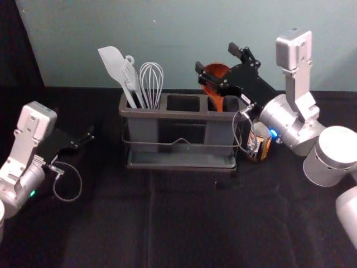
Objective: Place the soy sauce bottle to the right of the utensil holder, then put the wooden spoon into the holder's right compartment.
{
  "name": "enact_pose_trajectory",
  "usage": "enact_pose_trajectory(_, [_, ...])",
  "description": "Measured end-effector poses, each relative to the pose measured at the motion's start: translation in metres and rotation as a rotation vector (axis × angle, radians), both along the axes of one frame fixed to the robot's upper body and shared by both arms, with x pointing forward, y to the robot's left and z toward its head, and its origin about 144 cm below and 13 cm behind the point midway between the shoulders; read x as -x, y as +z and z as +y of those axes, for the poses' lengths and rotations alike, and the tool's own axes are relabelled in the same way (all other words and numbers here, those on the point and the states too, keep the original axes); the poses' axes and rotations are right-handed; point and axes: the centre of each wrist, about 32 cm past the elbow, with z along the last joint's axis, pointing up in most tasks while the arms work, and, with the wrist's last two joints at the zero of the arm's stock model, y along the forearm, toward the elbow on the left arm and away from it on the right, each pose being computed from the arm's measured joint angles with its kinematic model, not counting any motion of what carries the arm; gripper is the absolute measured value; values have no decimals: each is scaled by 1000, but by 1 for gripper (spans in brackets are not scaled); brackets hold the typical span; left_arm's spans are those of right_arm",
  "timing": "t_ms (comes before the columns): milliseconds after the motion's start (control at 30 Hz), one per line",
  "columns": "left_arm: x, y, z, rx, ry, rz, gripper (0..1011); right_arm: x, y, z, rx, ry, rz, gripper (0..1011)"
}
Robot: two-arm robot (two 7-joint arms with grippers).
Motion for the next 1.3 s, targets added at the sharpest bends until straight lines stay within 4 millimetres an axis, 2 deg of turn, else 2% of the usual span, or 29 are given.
enact_pose_trajectory(400, [0, 0, 0, 0, 0, 0, 1005, 17, 28, -17, 6, -18, -18, 1003])
enact_pose_trajectory(667, [0, 0, 0, 0, 0, 0, 1005, 48, 40, -43, 26, -2, 11, 1003])
enact_pose_trajectory(867, [0, 0, 0, 0, 0, 0, 1005, 70, 35, -61, 36, -4, 40, 1002])
enact_pose_trajectory(1167, [0, 0, 0, 0, 0, 0, 1005, 102, 11, -82, 43, -38, 87, 1002])
enact_pose_trajectory(1300, [0, 0, 0, 0, 0, 0, 1005, 108, 1, -86, 46, -50, 106, 1003])
